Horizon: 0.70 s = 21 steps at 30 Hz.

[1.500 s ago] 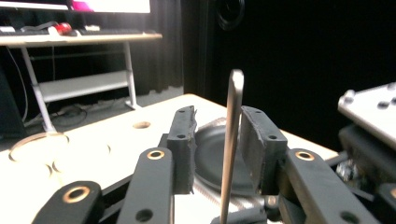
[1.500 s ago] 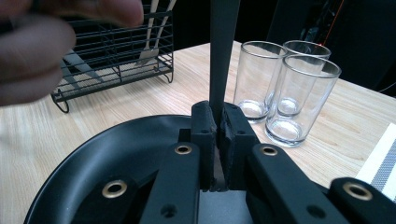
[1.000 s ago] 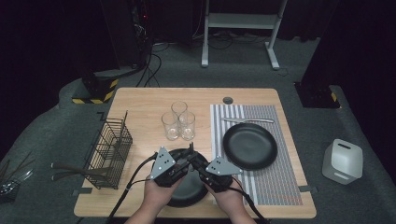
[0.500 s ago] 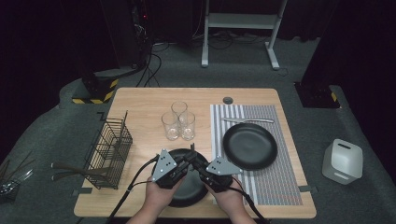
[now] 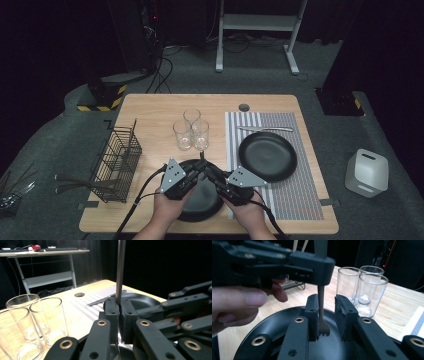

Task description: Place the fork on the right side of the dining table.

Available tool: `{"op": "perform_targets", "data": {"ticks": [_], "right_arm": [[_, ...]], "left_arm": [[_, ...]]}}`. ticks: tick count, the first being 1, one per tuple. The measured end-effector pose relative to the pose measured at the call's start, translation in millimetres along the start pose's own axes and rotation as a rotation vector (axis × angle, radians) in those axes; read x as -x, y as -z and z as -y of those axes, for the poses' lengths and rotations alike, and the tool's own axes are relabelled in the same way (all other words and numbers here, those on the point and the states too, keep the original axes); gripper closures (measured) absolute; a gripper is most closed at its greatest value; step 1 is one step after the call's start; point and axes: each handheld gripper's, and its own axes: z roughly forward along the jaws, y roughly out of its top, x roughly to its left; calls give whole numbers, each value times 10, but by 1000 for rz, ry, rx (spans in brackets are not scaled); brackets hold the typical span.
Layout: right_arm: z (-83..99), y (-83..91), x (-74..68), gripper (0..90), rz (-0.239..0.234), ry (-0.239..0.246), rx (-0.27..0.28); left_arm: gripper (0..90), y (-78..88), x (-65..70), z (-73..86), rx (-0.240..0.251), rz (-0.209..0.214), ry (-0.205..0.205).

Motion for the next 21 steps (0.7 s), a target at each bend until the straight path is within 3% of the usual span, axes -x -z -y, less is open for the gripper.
{"op": "perform_targets", "data": {"ticks": [7,21], "right_arm": [[-70,84,13,695,20,-7,27],[-263,182,57,638,36,-10,84]], "left_arm": [[867,-14,4,35,-10,-10,-10],[867,-69,42,90,-14,17,-4]]}}
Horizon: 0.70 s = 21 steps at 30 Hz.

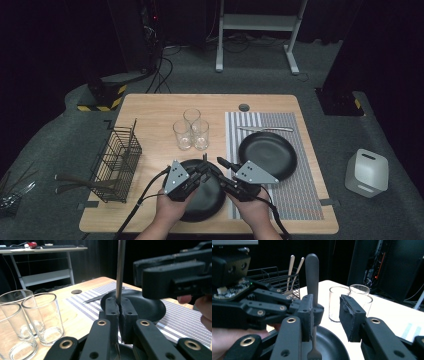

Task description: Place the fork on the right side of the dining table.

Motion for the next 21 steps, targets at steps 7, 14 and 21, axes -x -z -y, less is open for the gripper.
{"op": "perform_targets", "data": {"ticks": [7,14,21], "right_arm": [[-94,-22,-12,633,-4,14,13],[-166,-83,-51,640,-10,32,11],[-184,-143,-55,684,-6,32,2]], "left_arm": [[867,-25,11,8,0,2,6],[867,-40,32,21,-8,4,2],[867,-39,38,24,-8,2,6]]}}
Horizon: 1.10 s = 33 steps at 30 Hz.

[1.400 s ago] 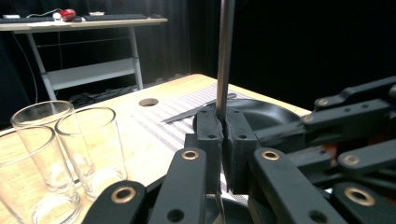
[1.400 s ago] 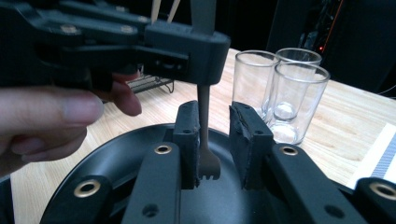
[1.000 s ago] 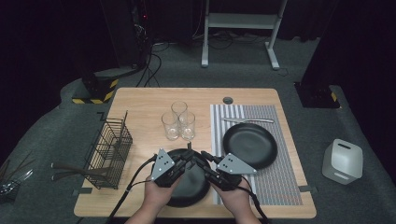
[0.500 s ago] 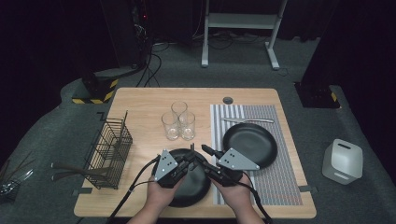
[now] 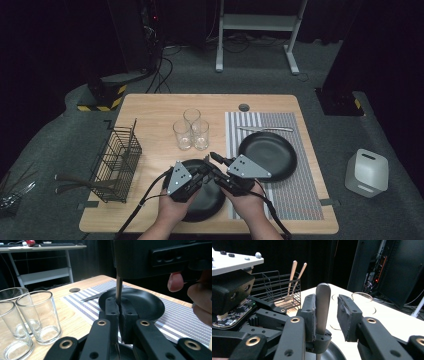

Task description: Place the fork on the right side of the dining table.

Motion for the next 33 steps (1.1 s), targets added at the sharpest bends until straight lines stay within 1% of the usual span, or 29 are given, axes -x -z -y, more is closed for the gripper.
{"op": "perform_targets", "data": {"ticks": [7,11,18,21,22,25,28,30,33], "right_arm": [[-16,-37,-21,729,6,12,-8],[-14,-54,-33,769,3,22,-9],[-26,-60,-44,777,-3,23,-10],[-37,-59,-51,778,0,29,-14],[-40,-58,-53,778,0,28,-12],[-54,-47,-49,778,6,31,-4],[-62,-31,-25,778,13,22,1],[-62,-26,-5,777,13,14,3],[-65,-21,21,777,22,6,7]], "left_arm": [[867,-7,5,2,0,-4,9],[866,-10,5,6,-1,-3,16],[857,0,2,1,2,-1,15],[822,7,-4,-6,5,3,20],[817,11,-5,-7,6,7,29],[762,38,-3,-8,10,13,24],[746,72,-15,5,12,17,27],[740,83,-38,18,2,19,34],[735,97,-55,40,2,19,37]]}}
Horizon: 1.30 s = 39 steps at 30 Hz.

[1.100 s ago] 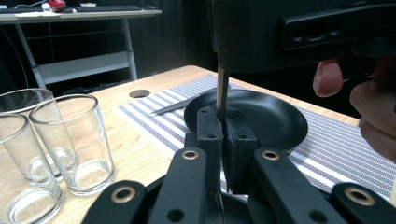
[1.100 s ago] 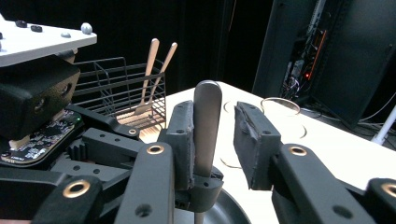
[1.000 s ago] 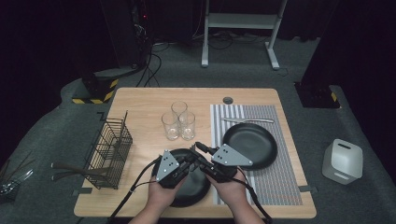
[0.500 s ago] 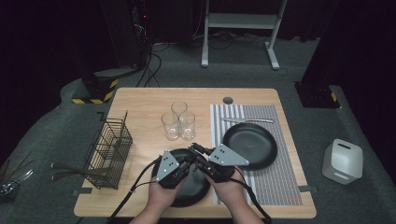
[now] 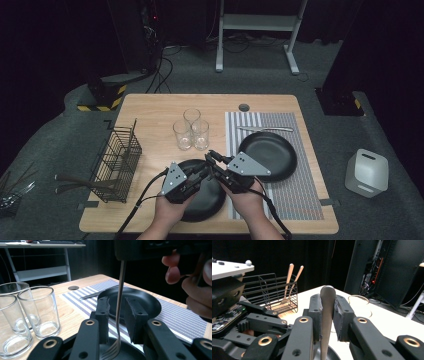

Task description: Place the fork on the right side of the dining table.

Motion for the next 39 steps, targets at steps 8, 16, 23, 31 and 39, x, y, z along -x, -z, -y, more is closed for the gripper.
{"op": "perform_targets", "data": {"ticks": [8,16,23,31,39], "right_arm": [[-1,15,53,777,16,-10,1],[-4,121,134,777,39,-32,16],[-28,229,210,777,69,-40,25],[13,331,298,777,117,-49,27],[66,473,411,777,161,-57,23]], "left_arm": [[703,59,-76,65,-8,-13,15],[682,177,-199,147,-22,-49,29],[665,340,-363,258,-53,-106,32],[610,549,-587,404,-106,-170,30],[552,763,-690,573,-103,-219,51]]}}
